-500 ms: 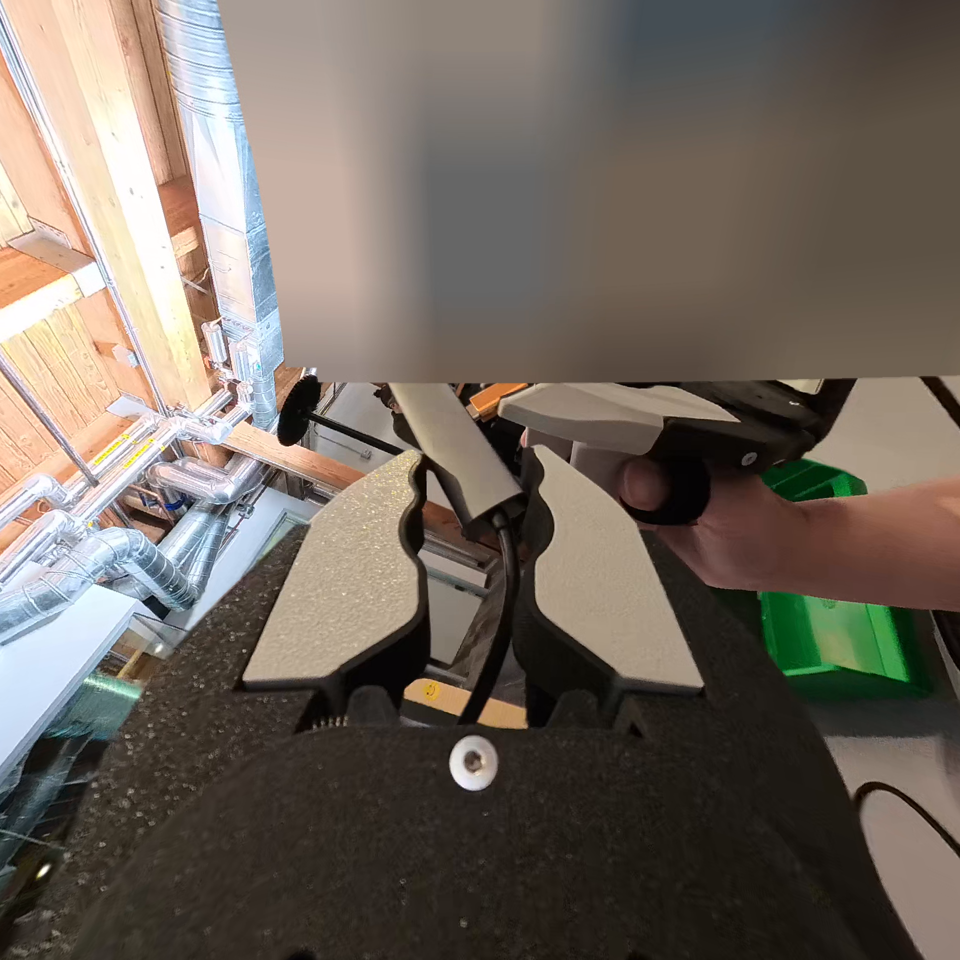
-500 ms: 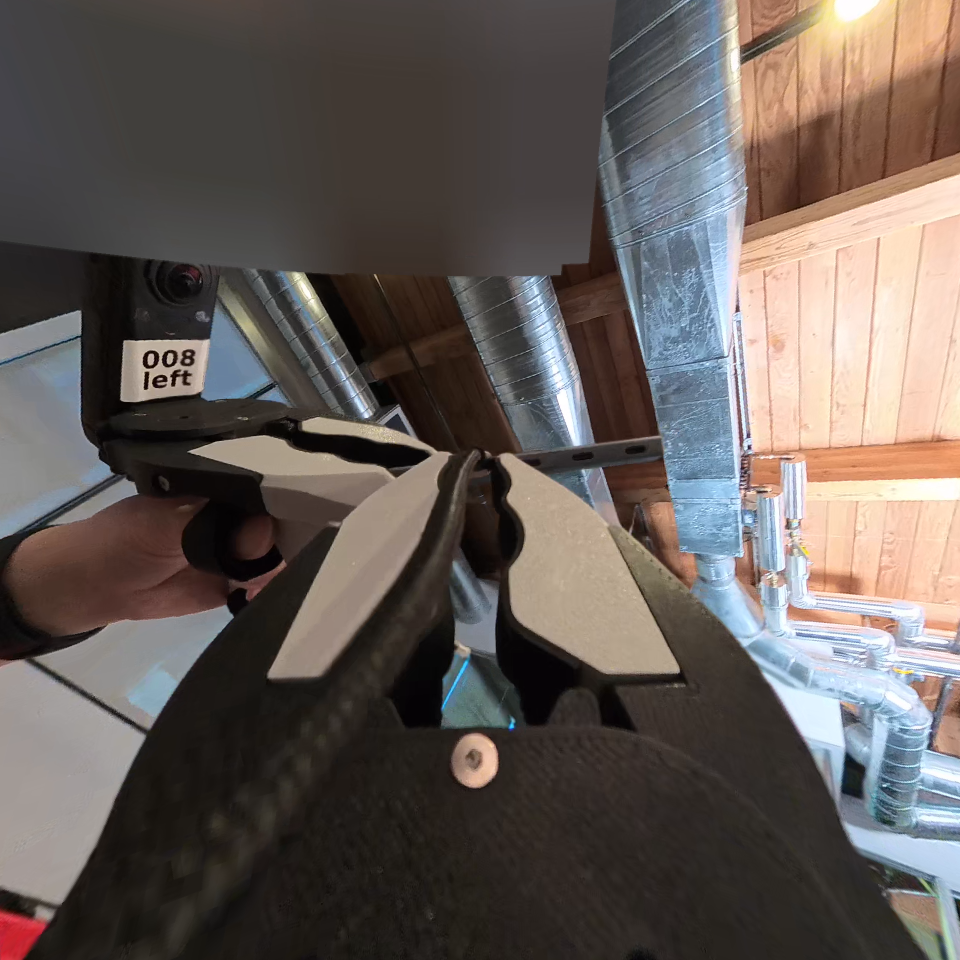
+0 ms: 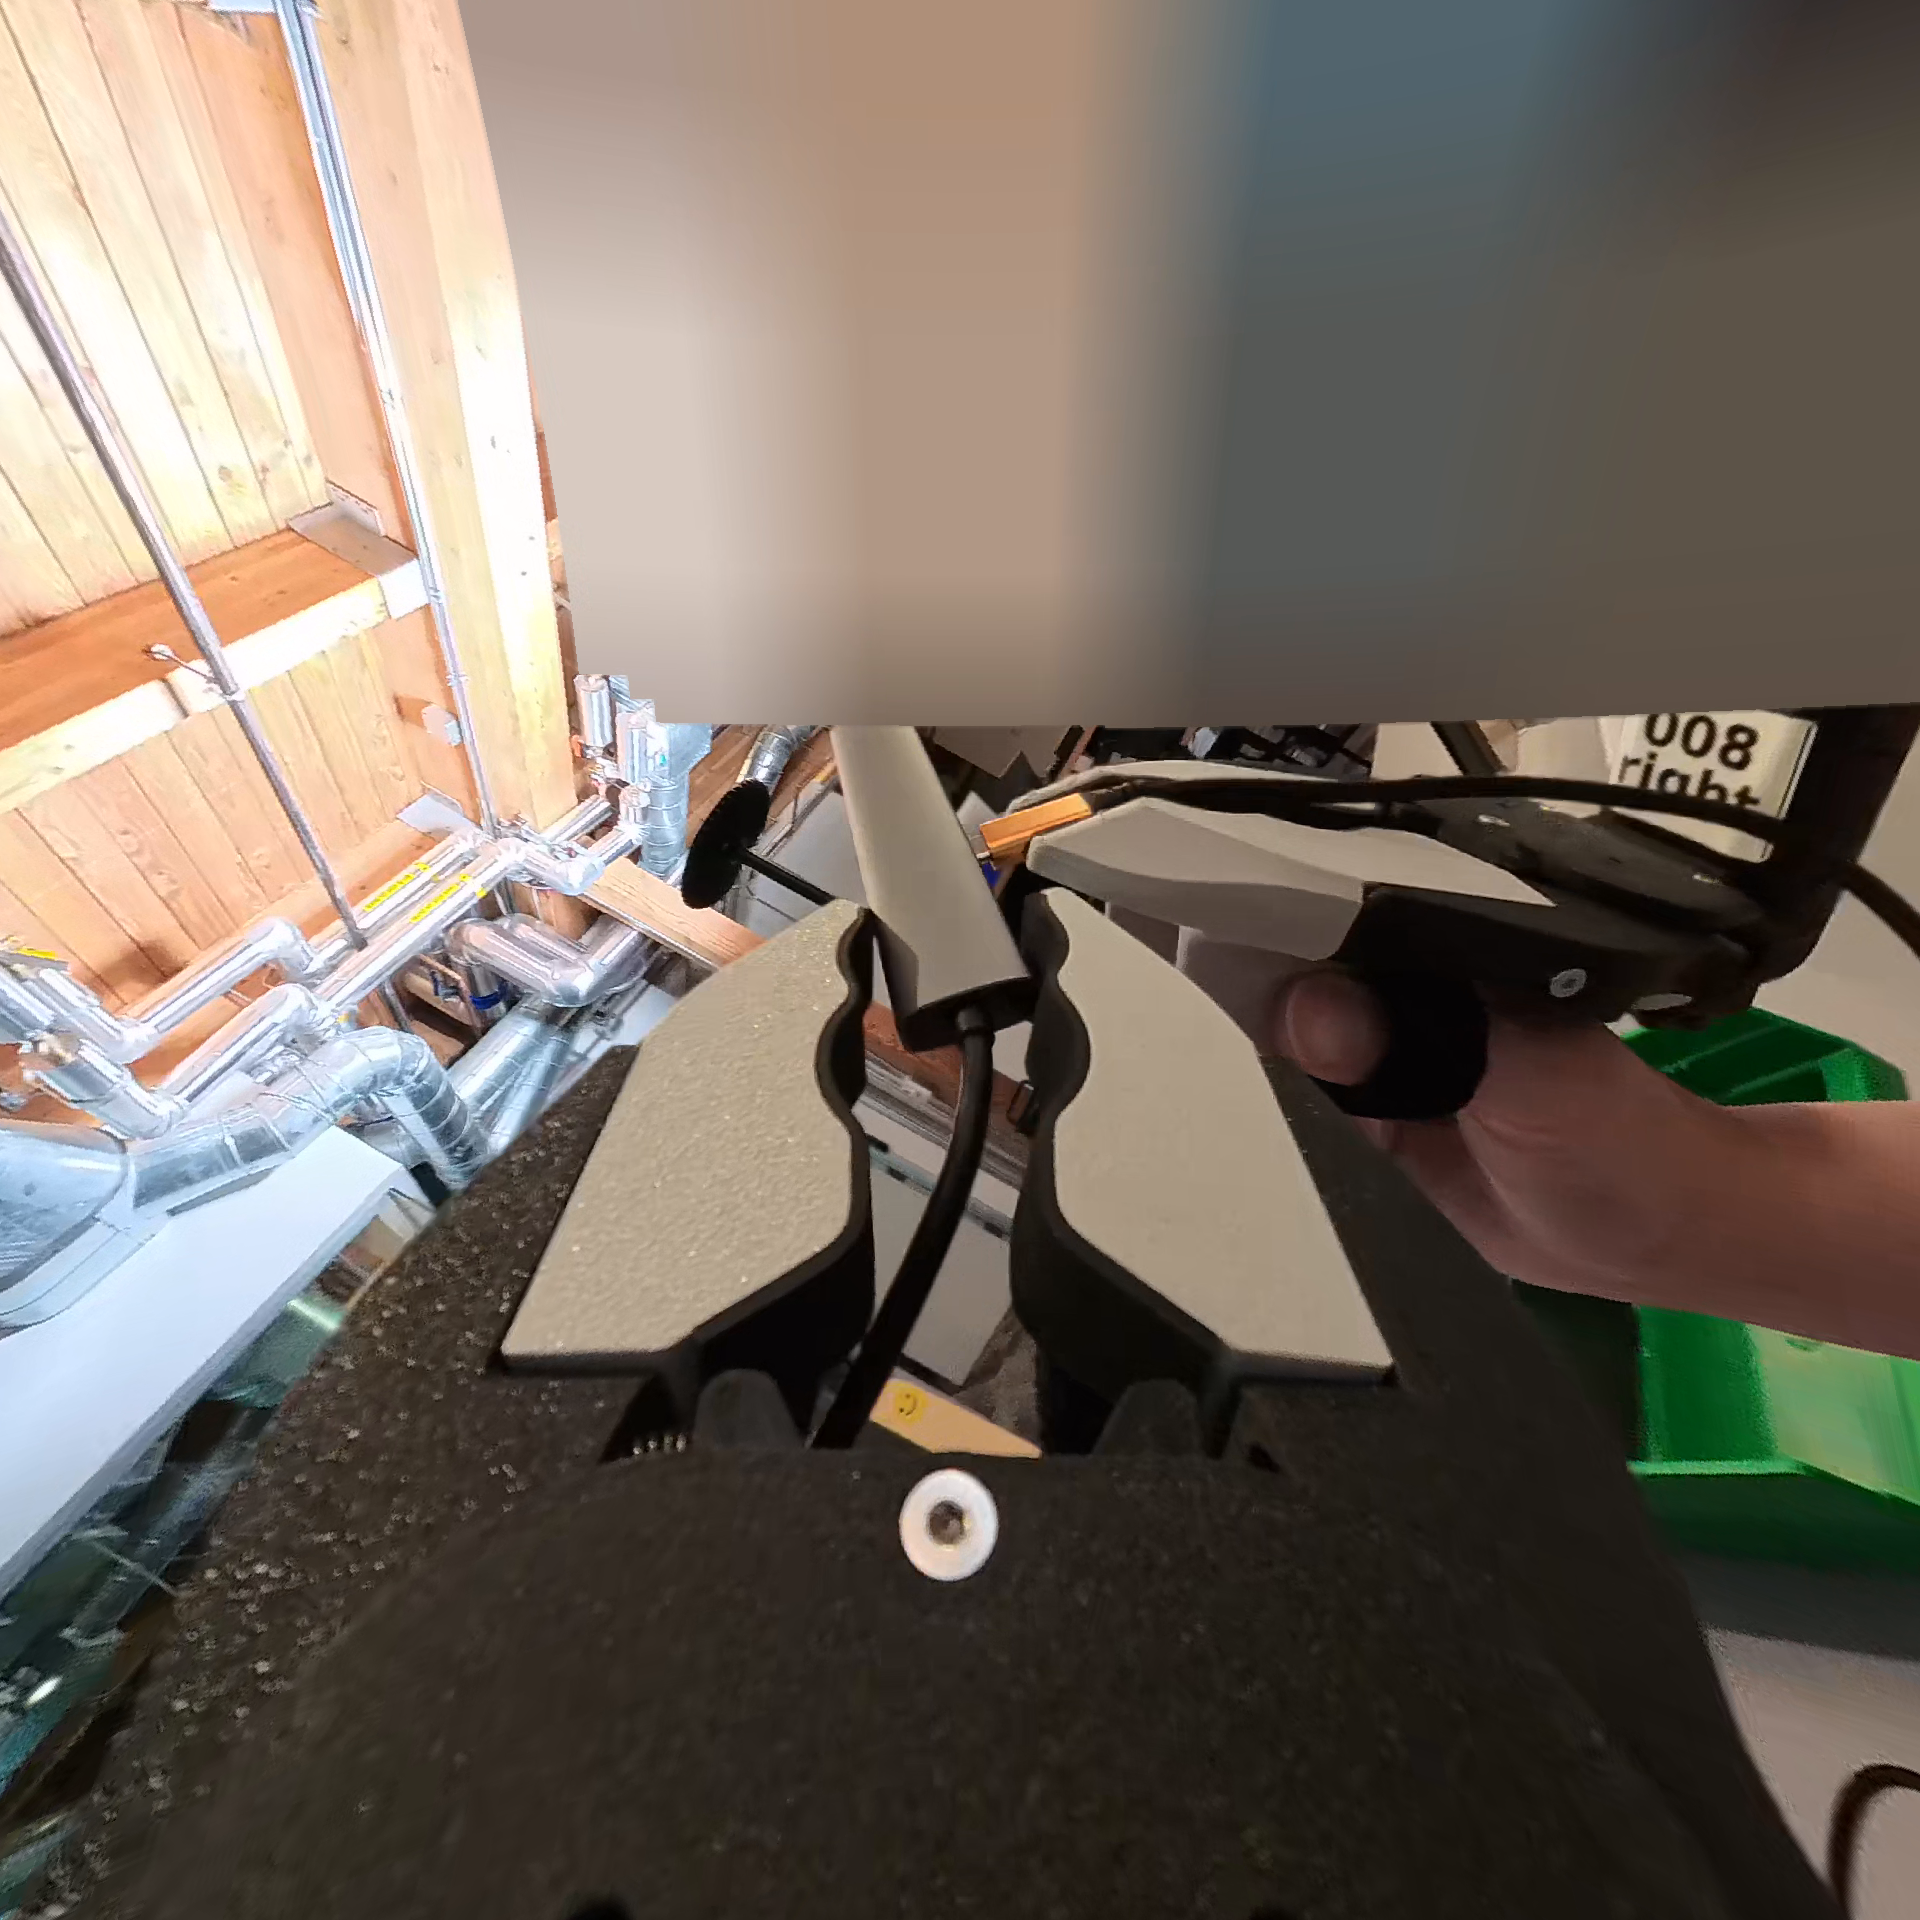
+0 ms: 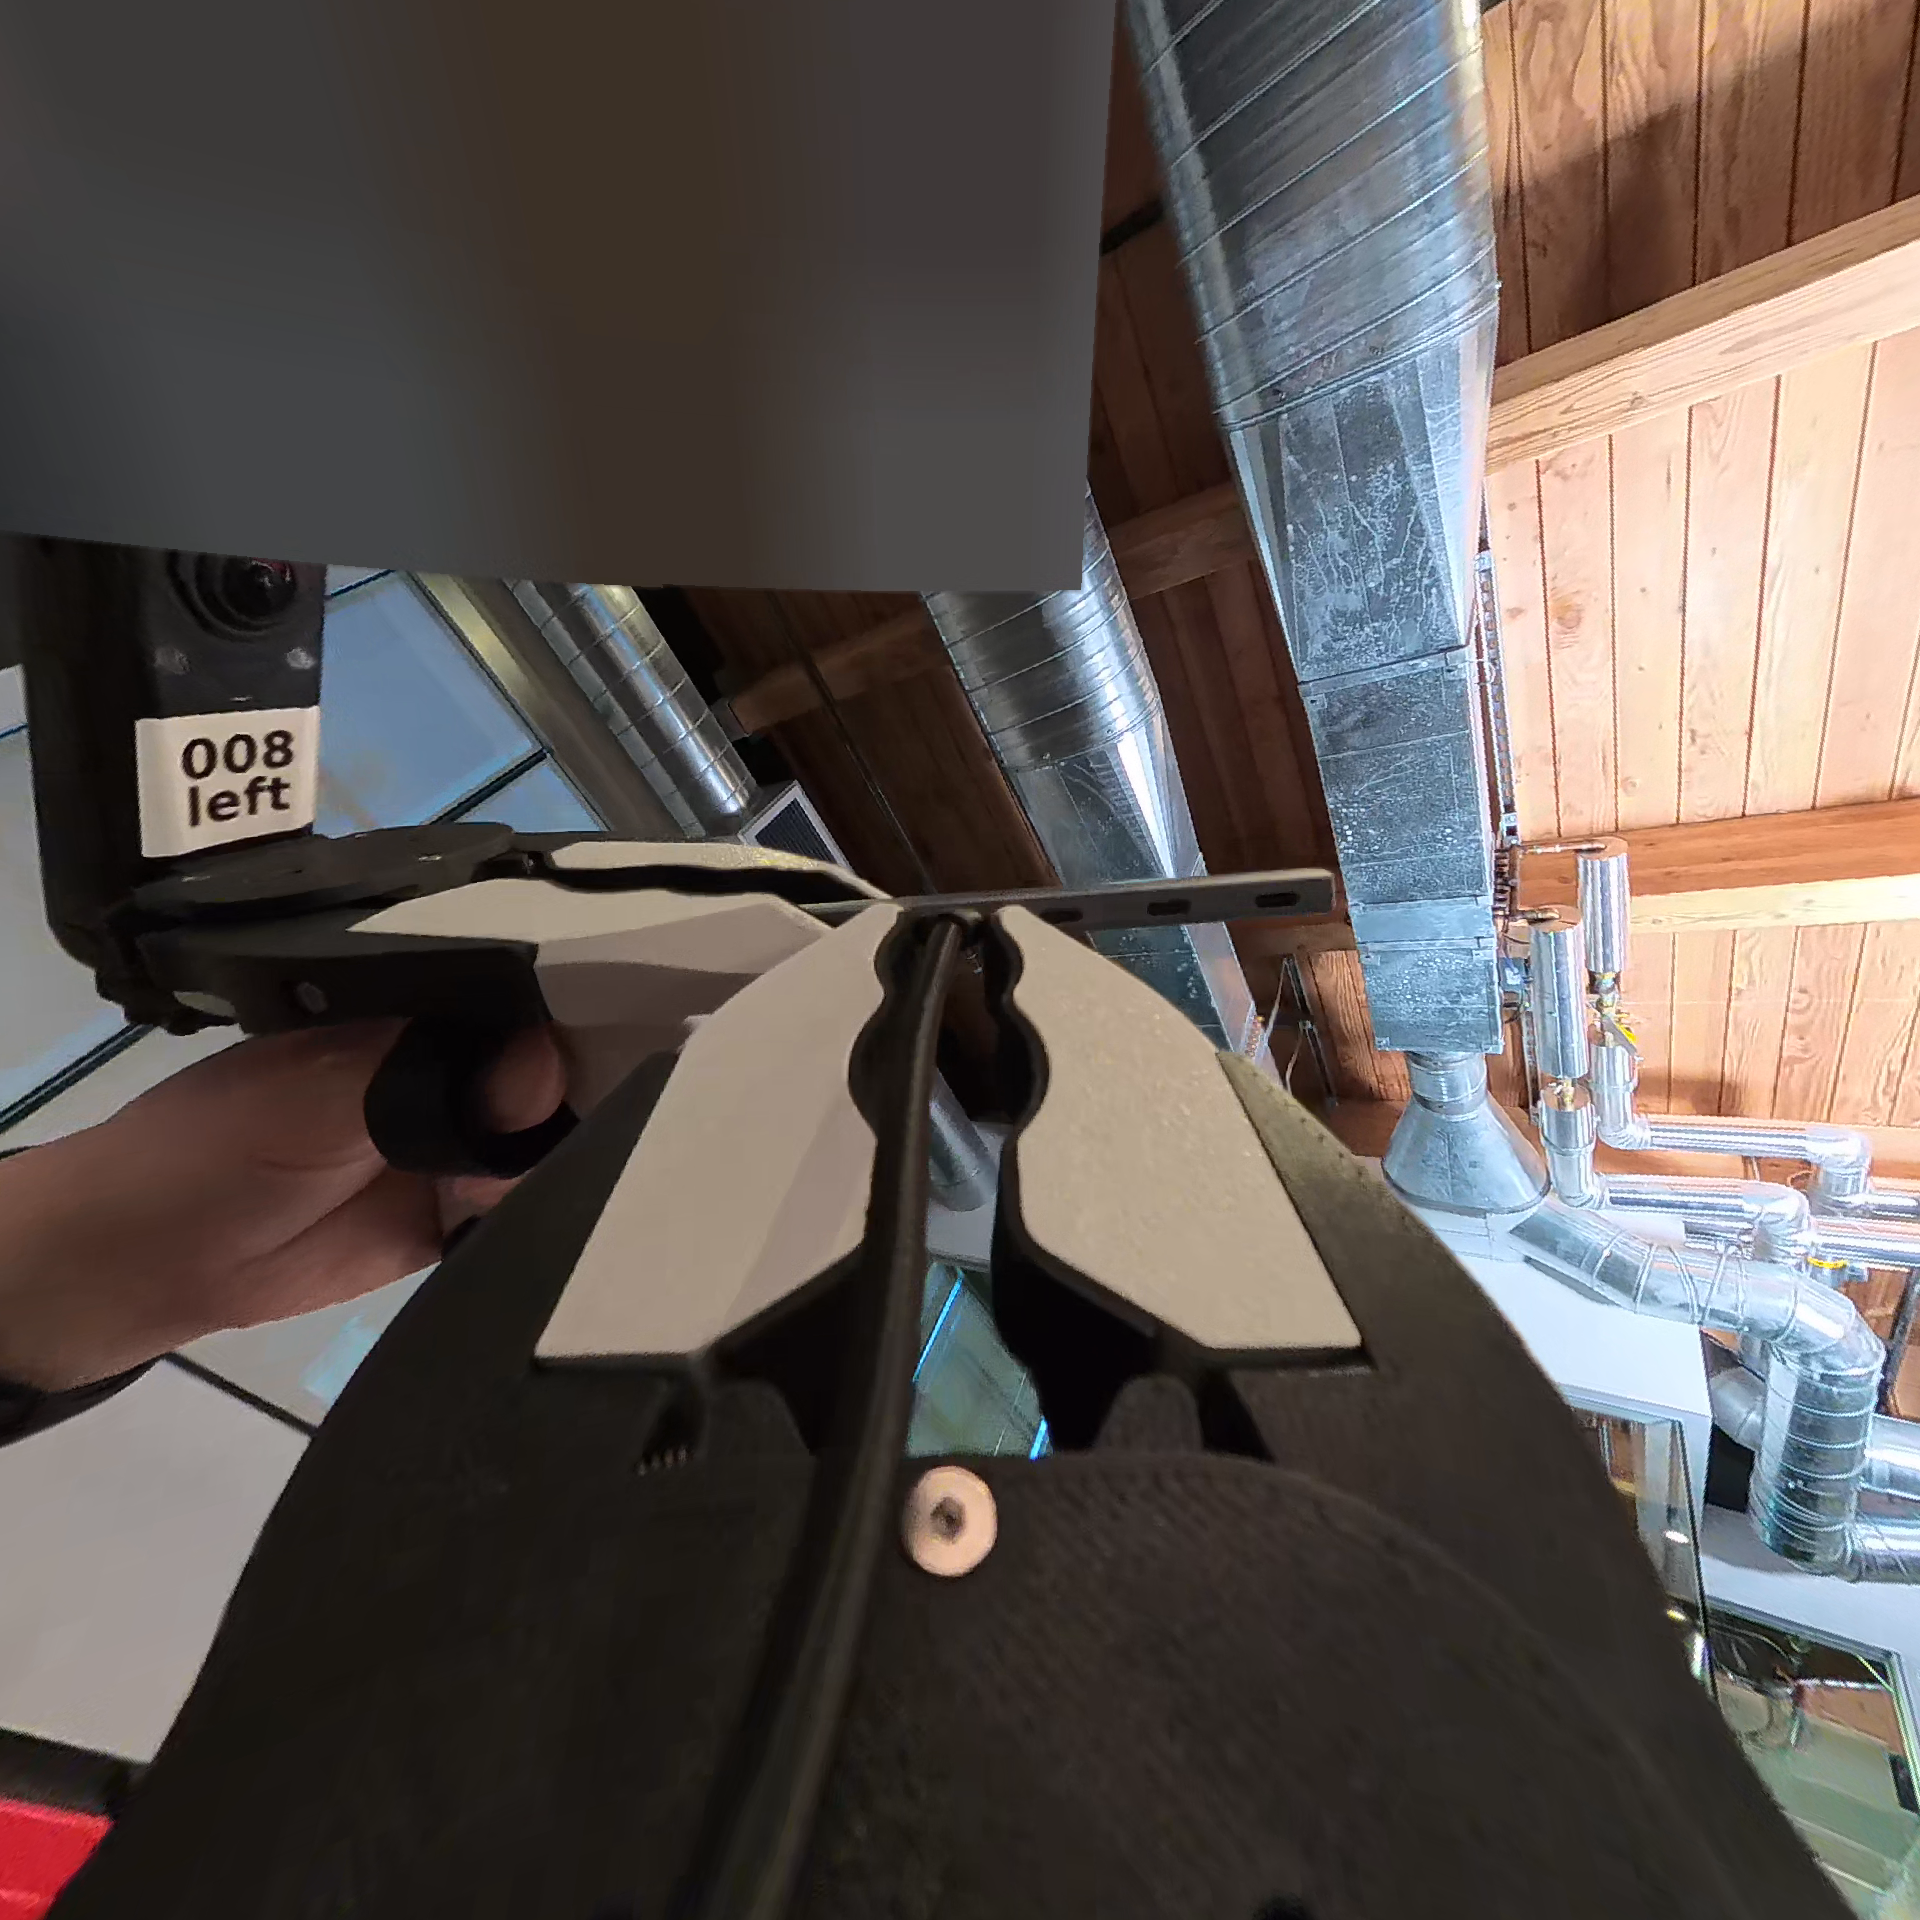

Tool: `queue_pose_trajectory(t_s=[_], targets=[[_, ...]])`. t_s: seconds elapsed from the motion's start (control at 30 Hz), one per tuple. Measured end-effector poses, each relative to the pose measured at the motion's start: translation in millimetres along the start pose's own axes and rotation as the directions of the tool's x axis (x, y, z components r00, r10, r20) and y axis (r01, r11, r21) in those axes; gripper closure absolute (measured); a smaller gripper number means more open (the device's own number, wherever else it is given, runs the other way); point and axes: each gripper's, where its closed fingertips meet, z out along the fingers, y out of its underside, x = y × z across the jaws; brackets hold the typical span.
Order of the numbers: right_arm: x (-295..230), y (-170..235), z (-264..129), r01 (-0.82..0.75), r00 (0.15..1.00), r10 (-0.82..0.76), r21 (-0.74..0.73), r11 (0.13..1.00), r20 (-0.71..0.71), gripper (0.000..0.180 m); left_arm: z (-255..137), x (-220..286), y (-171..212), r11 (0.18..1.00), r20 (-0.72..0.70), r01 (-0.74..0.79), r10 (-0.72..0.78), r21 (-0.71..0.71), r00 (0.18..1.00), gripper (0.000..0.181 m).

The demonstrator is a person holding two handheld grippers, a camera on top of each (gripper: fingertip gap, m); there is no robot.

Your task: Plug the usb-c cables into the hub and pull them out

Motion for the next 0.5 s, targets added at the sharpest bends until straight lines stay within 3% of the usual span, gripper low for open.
queue_pose_trajectory(t_s=[0.2, 0.5], targets=[[-2.5, 10.1, 2.3, -0.019, 1.000, 0.019, -0.049, 0.999, 0.012, 0.167, -3.6, -4.7, 8.6, 0.997, 0.085, -0.068, 0.070, -0.022, 0.994, 0.155], [-21.4, 55.0, 7.5, -0.031, 0.987, 0.071, -0.264, 0.964, 0.143, 0.167, -26.3, -15.3, 47.4, 0.999, 0.200, 0.044, -0.037, -0.030, 0.979, 0.156]])
